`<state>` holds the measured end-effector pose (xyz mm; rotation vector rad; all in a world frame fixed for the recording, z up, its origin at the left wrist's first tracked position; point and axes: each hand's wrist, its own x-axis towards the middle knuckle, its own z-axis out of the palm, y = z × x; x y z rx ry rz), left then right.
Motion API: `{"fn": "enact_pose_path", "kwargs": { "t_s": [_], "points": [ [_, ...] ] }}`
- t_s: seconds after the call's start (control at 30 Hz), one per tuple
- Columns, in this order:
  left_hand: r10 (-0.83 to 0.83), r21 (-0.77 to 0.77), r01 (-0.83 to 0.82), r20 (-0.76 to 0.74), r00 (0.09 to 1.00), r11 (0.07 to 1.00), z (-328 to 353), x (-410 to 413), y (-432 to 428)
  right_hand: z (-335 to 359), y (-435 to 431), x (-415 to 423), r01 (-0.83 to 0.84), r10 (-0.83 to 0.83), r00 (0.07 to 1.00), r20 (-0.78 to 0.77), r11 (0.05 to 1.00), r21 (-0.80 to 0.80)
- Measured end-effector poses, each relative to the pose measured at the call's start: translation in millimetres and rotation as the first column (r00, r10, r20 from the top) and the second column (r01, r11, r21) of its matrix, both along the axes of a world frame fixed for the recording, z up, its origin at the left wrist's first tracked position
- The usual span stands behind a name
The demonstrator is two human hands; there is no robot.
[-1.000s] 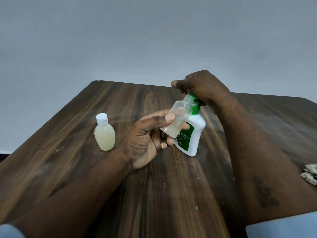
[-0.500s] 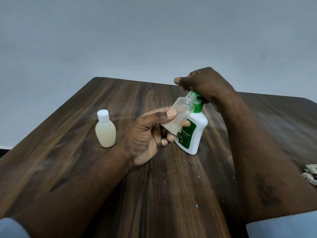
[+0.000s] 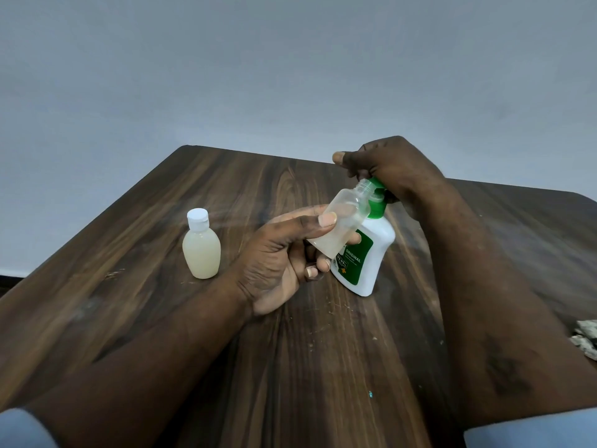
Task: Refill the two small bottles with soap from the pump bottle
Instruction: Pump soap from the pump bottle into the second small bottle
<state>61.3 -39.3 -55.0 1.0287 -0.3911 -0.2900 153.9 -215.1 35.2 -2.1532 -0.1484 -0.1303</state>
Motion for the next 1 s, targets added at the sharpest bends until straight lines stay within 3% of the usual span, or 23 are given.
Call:
{"fn": "enact_pose_path", "kwargs": {
  "t_s": [0.33, 0.67, 1.0],
  "points": [
    [0.007, 0.022, -0.008, 0.0, 1.0, 1.0, -1.1, 1.2, 1.0, -3.0, 1.6, 0.3, -0.006, 0.008, 0.999, -0.053, 0.999, 0.035],
    [0.012, 0.02, -0.012, 0.004, 1.0, 1.0, 1.1, 1.5, 1.0, 1.9, 1.0, 1.9, 0.014, -0.014, 1.0, 0.017, 1.0, -0.009],
    [0.025, 0.021, -0.025, -0.009, 1.0, 0.999, -1.0, 2.2, 1.2, -2.7, 2.9, 3.3, -0.003, 0.005, 0.999, -0.047, 0.999, 0.032]
  ]
}}
